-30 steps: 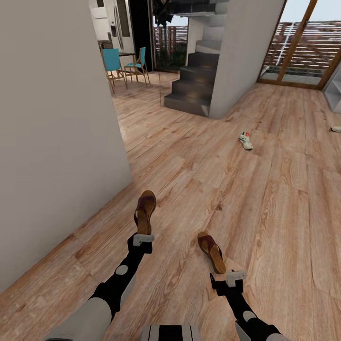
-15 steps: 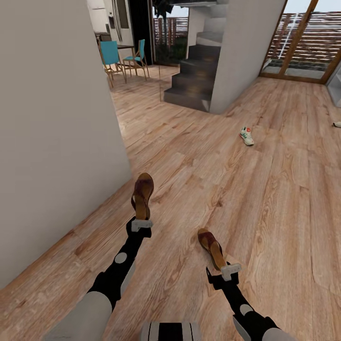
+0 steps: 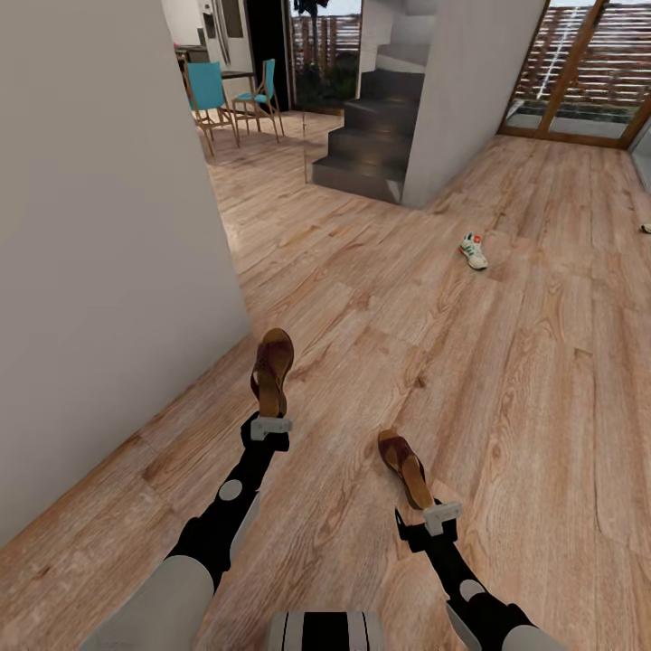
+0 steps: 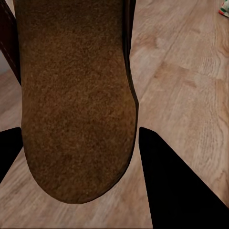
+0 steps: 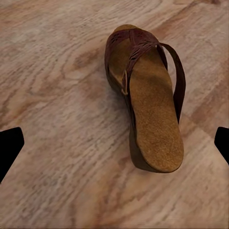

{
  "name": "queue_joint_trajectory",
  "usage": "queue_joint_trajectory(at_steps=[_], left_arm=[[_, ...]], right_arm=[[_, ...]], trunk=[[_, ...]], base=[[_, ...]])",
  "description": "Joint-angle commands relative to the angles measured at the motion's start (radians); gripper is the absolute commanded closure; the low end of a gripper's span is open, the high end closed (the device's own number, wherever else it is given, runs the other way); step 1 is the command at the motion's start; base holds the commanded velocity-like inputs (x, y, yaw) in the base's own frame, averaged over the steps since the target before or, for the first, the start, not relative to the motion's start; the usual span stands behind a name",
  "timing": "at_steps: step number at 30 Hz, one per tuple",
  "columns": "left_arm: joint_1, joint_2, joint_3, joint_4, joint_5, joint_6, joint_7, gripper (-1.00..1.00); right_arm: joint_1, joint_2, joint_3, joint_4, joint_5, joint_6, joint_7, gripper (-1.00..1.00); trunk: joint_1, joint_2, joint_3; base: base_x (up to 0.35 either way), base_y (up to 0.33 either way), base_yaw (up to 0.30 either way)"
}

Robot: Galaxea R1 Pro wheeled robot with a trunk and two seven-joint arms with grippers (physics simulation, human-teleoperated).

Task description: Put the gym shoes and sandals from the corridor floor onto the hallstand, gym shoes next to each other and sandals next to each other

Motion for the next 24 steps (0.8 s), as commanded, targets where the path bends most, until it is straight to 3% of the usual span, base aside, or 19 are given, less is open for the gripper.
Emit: queue_joint_trajectory(at_steps=[1, 12, 16, 24], left_arm=[[0.0, 0.0, 0.0, 0.0, -0.003, 0.004, 0.001, 1.0], [0.0, 0.0, -0.001, 0.001, -0.003, 0.011, 0.001, 1.0], [0.0, 0.0, -0.001, 0.001, -0.003, 0.011, 0.001, 1.0], [0.0, 0.0, -0.001, 0.001, -0.003, 0.011, 0.001, 1.0]], right_arm=[[0.0, -0.001, 0.0, 0.0, 0.0, -0.001, 0.0, -1.0], [-0.002, -0.028, -0.002, -0.004, -0.006, -0.018, -0.001, -1.0], [-0.002, -0.031, -0.003, -0.029, -0.007, -0.086, -0.001, -1.0], [-0.006, -0.029, -0.005, -0.036, -0.009, -0.105, -0.001, -1.0]], trunk=[[0.0, 0.0, 0.0], [0.003, -0.001, -0.023], [0.003, -0.001, -0.023], [0.004, -0.002, -0.031]], base=[[0.0, 0.0, 0.0], [0.0, 0.0, 0.0], [0.0, 0.0, 0.0], [0.0, 0.0, 0.0]])
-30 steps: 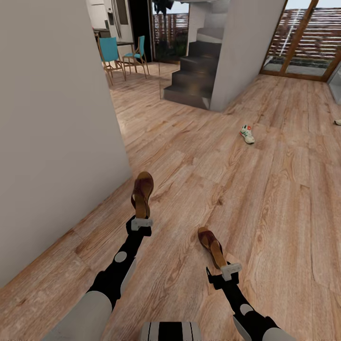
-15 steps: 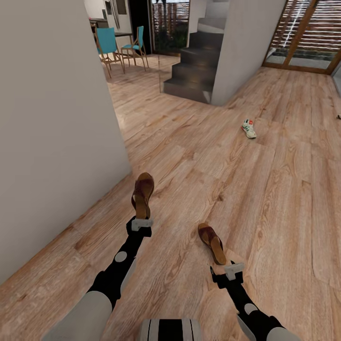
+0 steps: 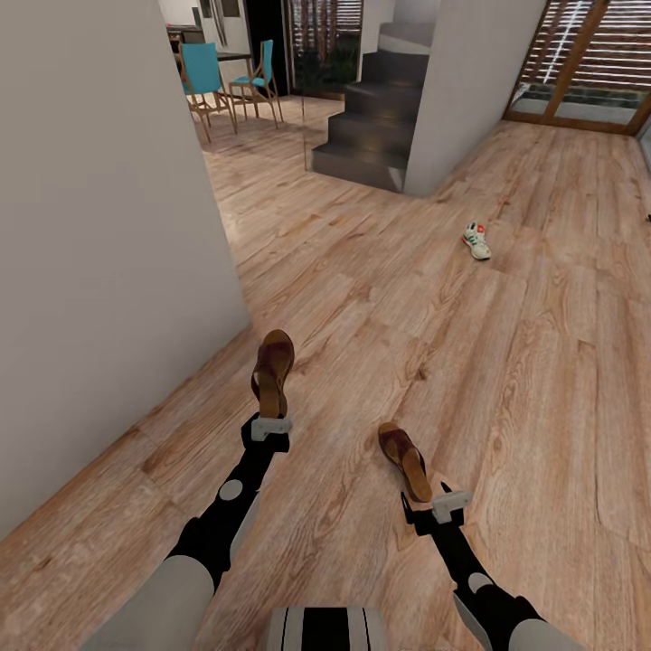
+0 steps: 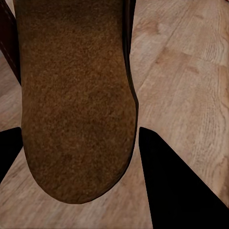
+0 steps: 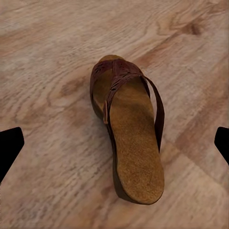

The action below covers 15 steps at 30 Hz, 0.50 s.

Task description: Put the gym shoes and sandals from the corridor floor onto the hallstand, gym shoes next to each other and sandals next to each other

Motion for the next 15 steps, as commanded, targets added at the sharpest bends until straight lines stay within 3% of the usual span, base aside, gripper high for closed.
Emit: queue_joint_trajectory(at_steps=[1, 7, 15], left_arm=[[0.0, 0.0, 0.0, 0.0, -0.003, 0.0, 0.001, 1.0], [0.0, 0.0, 0.001, 0.003, -0.003, -0.001, 0.001, 1.0], [0.0, 0.0, 0.0, 0.003, -0.003, -0.001, 0.0, 1.0]], right_arm=[[0.0, 0.0, 0.0, 0.0, 0.0, -0.001, 0.0, -1.0], [-0.001, 0.001, 0.0, -0.001, 0.0, -0.003, -0.001, -1.0], [-0.001, 0.001, 0.0, -0.001, 0.0, -0.003, -0.001, -1.0]], trunk=[[0.0, 0.0, 0.0], [0.0, 0.0, 0.0], [0.0, 0.0, 0.0]], base=[[0.0, 0.0, 0.0], [0.02, 0.0, 0.0], [0.132, 0.0, 0.0]])
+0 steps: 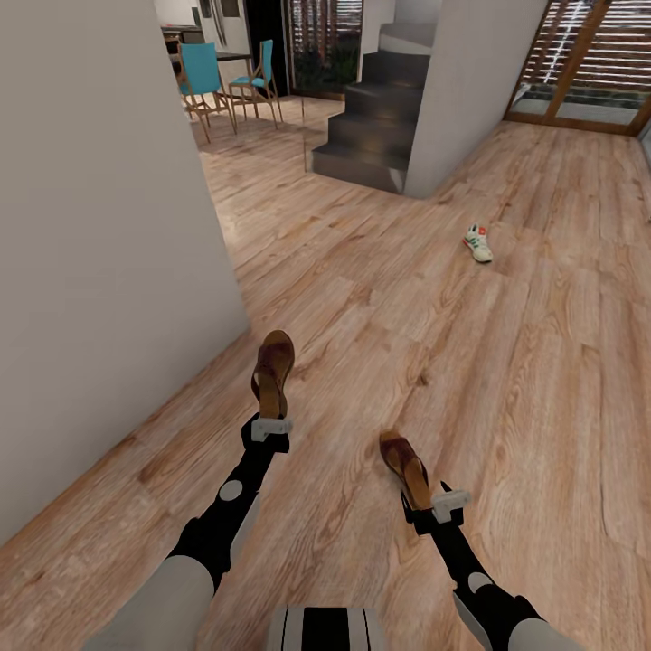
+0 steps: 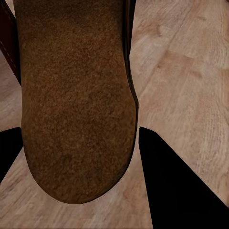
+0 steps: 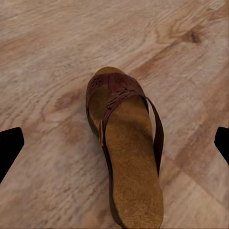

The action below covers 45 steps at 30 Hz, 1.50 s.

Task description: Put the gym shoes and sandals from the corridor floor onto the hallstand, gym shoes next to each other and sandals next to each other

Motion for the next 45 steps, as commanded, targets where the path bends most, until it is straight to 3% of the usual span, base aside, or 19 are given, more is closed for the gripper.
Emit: queue_joint_trajectory(at_steps=[1, 20, 43, 45], left_arm=[[0.0, 0.0, 0.0, 0.0, -0.003, 0.0, 0.0, 1.0], [0.0, 0.0, 0.0, 0.0, -0.003, -0.001, 0.0, 1.0], [0.0, 0.0, -0.001, -0.002, -0.003, -0.001, 0.0, 1.0], [0.0, 0.0, -0.001, -0.005, -0.003, -0.002, 0.0, 1.0]], right_arm=[[0.0, 0.0, 0.0, 0.0, 0.0, 0.0, 0.0, -1.0], [0.0, -0.003, -0.001, 0.003, 0.0, 0.0, 0.0, -1.0], [0.0, -0.003, -0.002, 0.005, 0.0, 0.0, 0.0, -1.0], [0.0, -0.003, -0.002, 0.005, 0.0, 0.0, 0.0, -1.0]], trunk=[[0.0, 0.0, 0.0], [0.0, 0.0, 0.0], [0.01, -0.005, -0.089], [0.01, -0.005, -0.089]], base=[[0.212, 0.0, 0.0], [0.055, 0.0, 0.0], [0.0, 0.0, 0.0], [0.0, 0.0, 0.0]])
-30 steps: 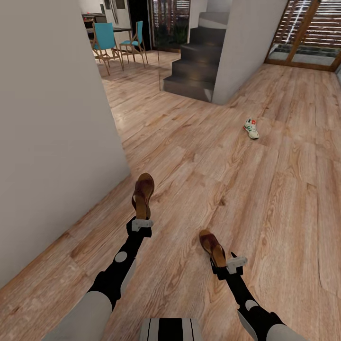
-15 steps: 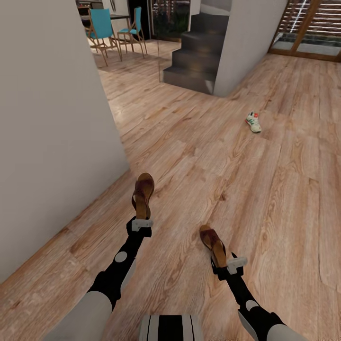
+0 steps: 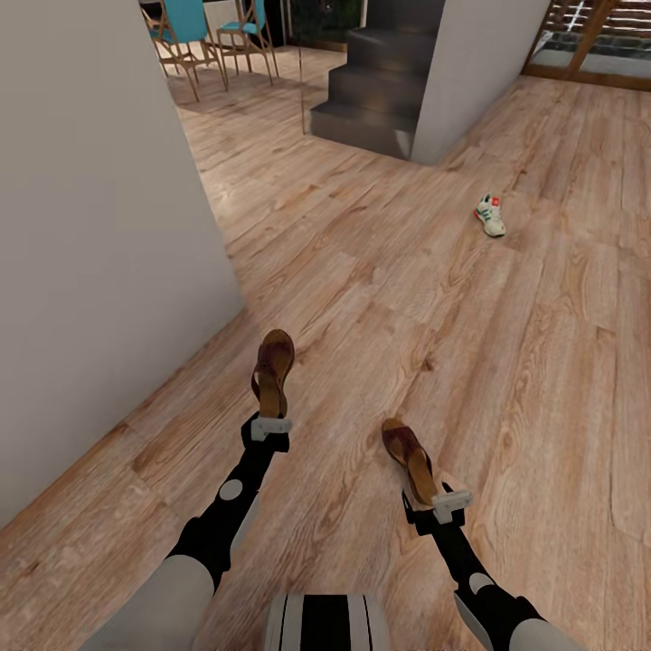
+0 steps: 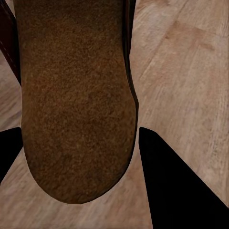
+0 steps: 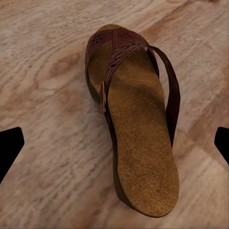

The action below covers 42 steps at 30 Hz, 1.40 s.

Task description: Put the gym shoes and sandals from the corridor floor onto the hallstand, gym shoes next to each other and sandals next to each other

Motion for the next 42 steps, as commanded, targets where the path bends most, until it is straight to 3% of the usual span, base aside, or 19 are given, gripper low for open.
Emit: queue_joint_trajectory(at_steps=[1, 8, 10, 15, 24, 42], left_arm=[[0.0, 0.0, 0.0, -0.003, -0.003, -0.001, 0.001, 1.0], [0.0, 0.0, -0.006, -0.237, 0.012, 0.033, -0.003, 1.0], [0.0, 0.0, -0.056, -0.287, 0.025, 0.141, -0.003, 1.0], [0.0, 0.0, -0.101, -0.335, 0.031, 0.217, -0.003, 1.0], [0.0, 0.0, -0.122, -0.319, 0.032, 0.24, -0.003, 1.0], [0.0, 0.0, -0.124, -0.311, 0.032, 0.239, -0.002, 1.0]], right_arm=[[0.0, 0.0, 0.0, 0.0, 0.0, 0.0, 0.0, -1.0], [0.0, 0.0, 0.0, 0.0, 0.0, 0.0, 0.0, -1.0], [0.0, 0.0, 0.0, 0.0, 0.0, 0.0, 0.0, -1.0], [0.0, 0.0, 0.0, 0.0, 0.0, 0.0, 0.0, -1.0], [0.0, 0.0, 0.0, 0.0, 0.0, 0.0, 0.0, -1.0], [0.0, -0.004, 0.0, 0.0, 0.0, 0.0, 0.0, -1.0]], trunk=[[0.0, 0.0, 0.0], [0.0, 0.0, 0.0], [0.0, 0.0, 0.0], [0.0, 0.0, 0.0], [0.0, 0.0, 0.0], [0.001, 0.0, -0.008]], base=[[0.0, 0.0, 0.0], [0.0, 0.0, 0.0], [0.0, 0.0, 0.0], [0.0, 0.0, 0.0], [0.0, 0.0, 0.0], [0.0, 0.0, 0.0]])
